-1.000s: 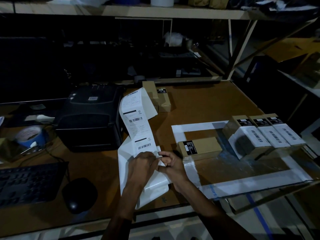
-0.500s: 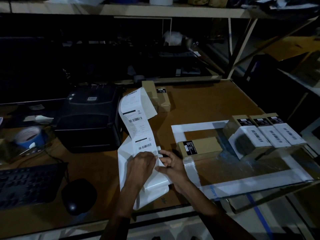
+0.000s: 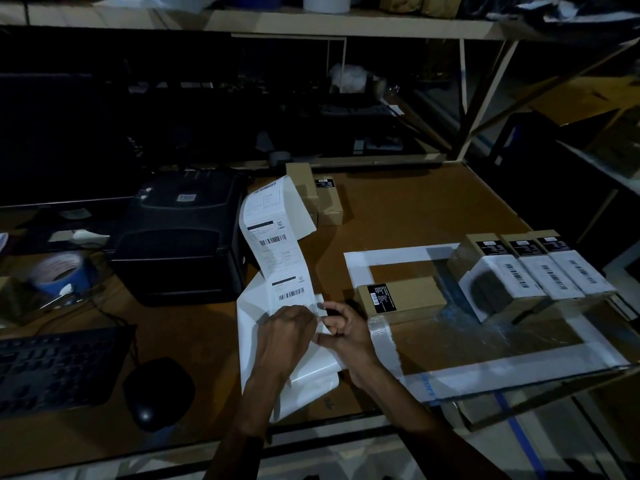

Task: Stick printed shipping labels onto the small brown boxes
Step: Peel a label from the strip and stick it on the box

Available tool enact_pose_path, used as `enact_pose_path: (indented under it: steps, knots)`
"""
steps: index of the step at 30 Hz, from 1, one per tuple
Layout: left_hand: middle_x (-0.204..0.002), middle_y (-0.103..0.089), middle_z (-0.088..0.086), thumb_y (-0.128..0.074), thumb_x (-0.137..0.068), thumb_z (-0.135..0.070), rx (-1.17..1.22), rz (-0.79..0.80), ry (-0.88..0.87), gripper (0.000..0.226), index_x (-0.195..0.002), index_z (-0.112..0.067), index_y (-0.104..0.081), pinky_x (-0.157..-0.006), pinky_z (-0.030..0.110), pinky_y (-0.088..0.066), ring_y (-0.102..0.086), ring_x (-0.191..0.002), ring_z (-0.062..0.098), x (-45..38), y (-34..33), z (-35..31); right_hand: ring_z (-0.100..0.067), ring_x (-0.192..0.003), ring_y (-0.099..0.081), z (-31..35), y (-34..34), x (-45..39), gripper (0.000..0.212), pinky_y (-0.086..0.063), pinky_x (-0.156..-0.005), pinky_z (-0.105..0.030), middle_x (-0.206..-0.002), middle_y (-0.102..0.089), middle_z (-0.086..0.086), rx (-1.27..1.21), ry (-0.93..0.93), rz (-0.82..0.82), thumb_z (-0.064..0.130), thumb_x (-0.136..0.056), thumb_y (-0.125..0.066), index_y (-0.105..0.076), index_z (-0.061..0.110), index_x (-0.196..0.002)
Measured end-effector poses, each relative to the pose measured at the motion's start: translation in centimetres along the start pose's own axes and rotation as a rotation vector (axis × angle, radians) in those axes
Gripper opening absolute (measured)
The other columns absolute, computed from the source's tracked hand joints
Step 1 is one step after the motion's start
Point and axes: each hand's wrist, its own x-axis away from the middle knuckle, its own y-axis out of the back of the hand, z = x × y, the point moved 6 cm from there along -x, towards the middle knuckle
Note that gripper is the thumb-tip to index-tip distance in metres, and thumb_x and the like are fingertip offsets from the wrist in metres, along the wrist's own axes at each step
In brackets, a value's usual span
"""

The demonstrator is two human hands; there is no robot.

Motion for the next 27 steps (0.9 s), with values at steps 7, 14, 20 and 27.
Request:
enact_pose_path:
  steps: [7,14,20,27]
  knots:
    - [-0.077,-0.072,0.004,-0.078,-0.080,-0.009,0.119,-0.048,0.026,0.010,-0.076,-0.013,-0.071,-0.057,0.025,-0.051,-0.067,-0.066,0.019,-0.1,0.8,-0.1,-0.020,-0.095,-0.072,-0.4,0.0,-0.1,0.065,-0.055,-0.078,-0.029,-0.103,-0.077,-0.012,-0.015,0.007,-0.012,-0.015,-0.073,-0.079,-0.058,0.014,-0.127]
    - [-0.090,-0.075,0.007,-0.068,-0.089,-0.013,0.272,-0.030,0.147,0.008,-0.088,-0.010,-0.075,-0.073,0.025,-0.050,-0.070,-0.079,0.022,-0.3,0.7,0.7,-0.029,-0.099,-0.072,-0.2,-0.1,-0.1,0.064,-0.059,-0.081,-0.039,-0.105,-0.076,-0.012,-0.025,-0.002,0.017,-0.015,-0.074,-0.077,-0.057,0.017,-0.126]
    - [-0.089,-0.075,0.005,-0.072,-0.084,-0.004,0.281,-0.037,0.180,0.008,-0.085,-0.011,-0.074,-0.069,0.022,-0.045,-0.070,-0.079,0.021,-0.4,1.4,0.0,-0.031,-0.102,-0.071,-0.3,0.0,-0.1,0.065,-0.058,-0.085,-0.044,-0.106,-0.076,-0.013,-0.030,-0.005,0.013,-0.014,-0.074,-0.078,-0.057,0.016,-0.128]
    - [-0.099,-0.071,0.013,-0.063,-0.093,-0.007,0.262,-0.015,0.322,0.008,-0.097,-0.005,-0.070,-0.072,0.026,-0.046,-0.068,-0.086,0.028,-0.8,1.9,0.3,-0.028,-0.096,-0.073,0.1,0.1,-0.1,0.062,-0.059,-0.076,-0.039,-0.106,-0.077,-0.010,-0.091,-0.046,-0.006,-0.013,-0.076,-0.076,-0.056,0.017,-0.126]
